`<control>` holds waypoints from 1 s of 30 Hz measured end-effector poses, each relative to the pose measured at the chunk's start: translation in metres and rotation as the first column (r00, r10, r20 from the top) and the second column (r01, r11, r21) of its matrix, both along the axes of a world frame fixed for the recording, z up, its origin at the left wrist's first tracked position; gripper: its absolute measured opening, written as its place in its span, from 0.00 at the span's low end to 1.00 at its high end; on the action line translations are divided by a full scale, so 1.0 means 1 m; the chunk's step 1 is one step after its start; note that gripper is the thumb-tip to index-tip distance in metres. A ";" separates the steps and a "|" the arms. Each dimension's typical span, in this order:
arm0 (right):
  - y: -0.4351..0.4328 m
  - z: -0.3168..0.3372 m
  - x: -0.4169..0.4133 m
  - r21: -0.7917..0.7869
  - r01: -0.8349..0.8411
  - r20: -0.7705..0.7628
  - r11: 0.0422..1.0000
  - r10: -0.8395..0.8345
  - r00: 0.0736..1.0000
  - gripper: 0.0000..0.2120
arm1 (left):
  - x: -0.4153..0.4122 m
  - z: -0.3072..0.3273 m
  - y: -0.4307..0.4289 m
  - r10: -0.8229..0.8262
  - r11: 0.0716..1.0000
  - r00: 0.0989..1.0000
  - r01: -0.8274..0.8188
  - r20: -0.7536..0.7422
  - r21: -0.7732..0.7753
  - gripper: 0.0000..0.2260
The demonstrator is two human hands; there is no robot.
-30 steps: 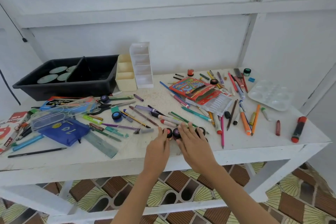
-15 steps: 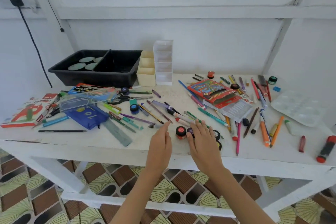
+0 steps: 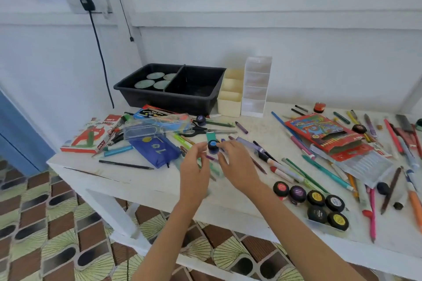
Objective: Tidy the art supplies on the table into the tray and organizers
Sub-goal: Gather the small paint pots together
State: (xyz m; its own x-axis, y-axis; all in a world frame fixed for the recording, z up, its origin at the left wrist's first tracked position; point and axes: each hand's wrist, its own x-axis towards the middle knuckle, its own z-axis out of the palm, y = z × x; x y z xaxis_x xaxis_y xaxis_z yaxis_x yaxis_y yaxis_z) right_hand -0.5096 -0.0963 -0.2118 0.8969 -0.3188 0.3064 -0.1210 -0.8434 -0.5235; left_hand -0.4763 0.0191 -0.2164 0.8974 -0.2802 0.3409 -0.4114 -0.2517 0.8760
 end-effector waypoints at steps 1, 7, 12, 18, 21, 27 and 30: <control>0.000 -0.001 0.013 -0.005 0.006 -0.018 1.000 -0.007 1.000 0.14 | 0.012 0.001 0.003 0.007 1.000 1.000 -0.007 -0.009 0.013 0.15; -0.007 -0.010 0.071 -0.213 0.023 -0.282 0.977 -0.084 0.956 0.18 | 0.082 0.005 0.009 0.012 0.999 0.999 -0.010 -0.042 0.052 0.15; -0.014 -0.016 0.089 -0.206 0.059 -0.323 0.977 -0.125 0.938 0.16 | 0.128 -0.002 0.003 -0.040 0.991 0.998 0.045 -0.042 0.129 0.13; -0.026 -0.007 0.109 0.023 0.151 -0.113 0.988 -0.148 0.983 0.19 | 0.179 -0.013 -0.021 -0.118 0.946 0.980 0.061 0.164 0.317 0.12; -0.036 -0.005 0.114 0.054 0.189 -0.045 0.981 -0.187 0.981 0.19 | 0.198 -0.016 -0.040 -0.130 0.892 0.958 0.000 0.257 0.452 0.13; -0.050 -0.011 0.111 0.115 0.249 0.011 0.962 -0.252 0.968 0.17 | 0.218 -0.027 -0.062 -0.154 0.739 0.948 -0.076 0.278 0.669 0.19; -0.052 -0.011 0.104 0.149 0.262 0.014 0.954 -0.267 0.964 0.16 | 0.223 -0.031 -0.067 -0.152 0.754 0.950 -0.068 0.274 0.653 0.16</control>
